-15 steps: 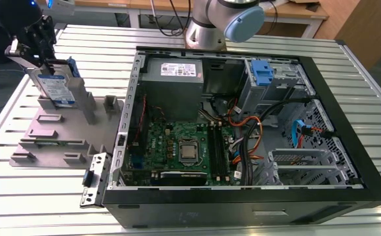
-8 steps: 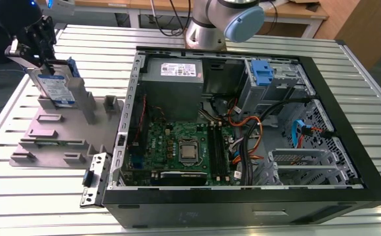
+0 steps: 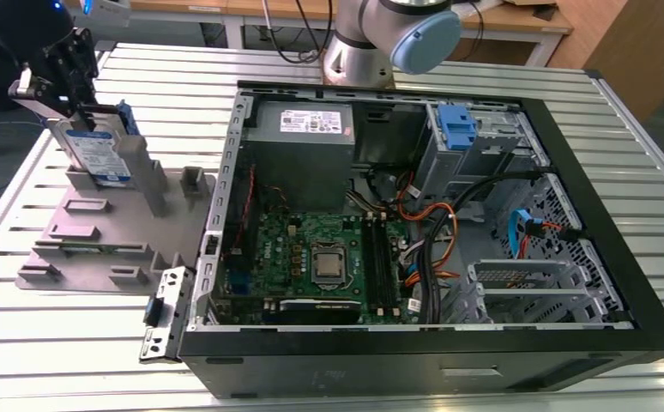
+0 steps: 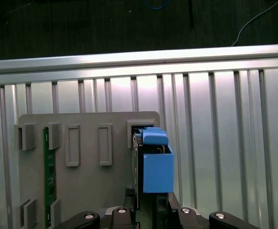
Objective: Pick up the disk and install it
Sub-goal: 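Pick up the disk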
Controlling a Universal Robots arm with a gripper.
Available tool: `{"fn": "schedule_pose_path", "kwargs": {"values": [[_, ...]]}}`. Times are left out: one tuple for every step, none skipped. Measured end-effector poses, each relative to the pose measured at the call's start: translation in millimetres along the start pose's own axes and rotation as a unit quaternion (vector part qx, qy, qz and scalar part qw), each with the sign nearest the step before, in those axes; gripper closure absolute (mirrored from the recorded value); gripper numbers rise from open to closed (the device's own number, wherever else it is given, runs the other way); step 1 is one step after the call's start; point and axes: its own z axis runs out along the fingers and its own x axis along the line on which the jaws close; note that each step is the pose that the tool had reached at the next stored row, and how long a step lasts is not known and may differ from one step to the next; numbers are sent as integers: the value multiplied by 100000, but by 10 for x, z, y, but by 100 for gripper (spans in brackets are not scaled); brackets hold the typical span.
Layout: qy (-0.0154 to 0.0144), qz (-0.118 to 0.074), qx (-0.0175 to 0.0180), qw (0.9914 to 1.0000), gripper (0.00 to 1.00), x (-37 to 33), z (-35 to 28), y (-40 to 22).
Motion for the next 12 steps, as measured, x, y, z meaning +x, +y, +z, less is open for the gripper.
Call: {"fn": "schedule_pose_path", "kwargs": {"values": [[1, -2, 1, 100000, 65, 0, 0, 0], [0, -3, -1, 100000, 65, 0, 0, 0], [3, -1, -1, 100000, 65, 0, 0, 0], [1, -1, 0, 100000, 65, 0, 0, 0], [2, -1, 0, 100000, 65, 0, 0, 0], [2, -7, -2, 100000, 65, 0, 0, 0], [0, -170, -5, 100000, 65, 0, 1, 0], [1, -566, -16, 99998, 65, 0, 2, 0], [10, -1045, -30, 99995, 65, 1, 3, 0], [17, -1503, -45, 99989, 65, 1, 3, 0], [20, -1636, -49, 99987, 65, 1, 3, 0], [30, -1660, -52, 99986, 65, 1, 3, 0]]}}
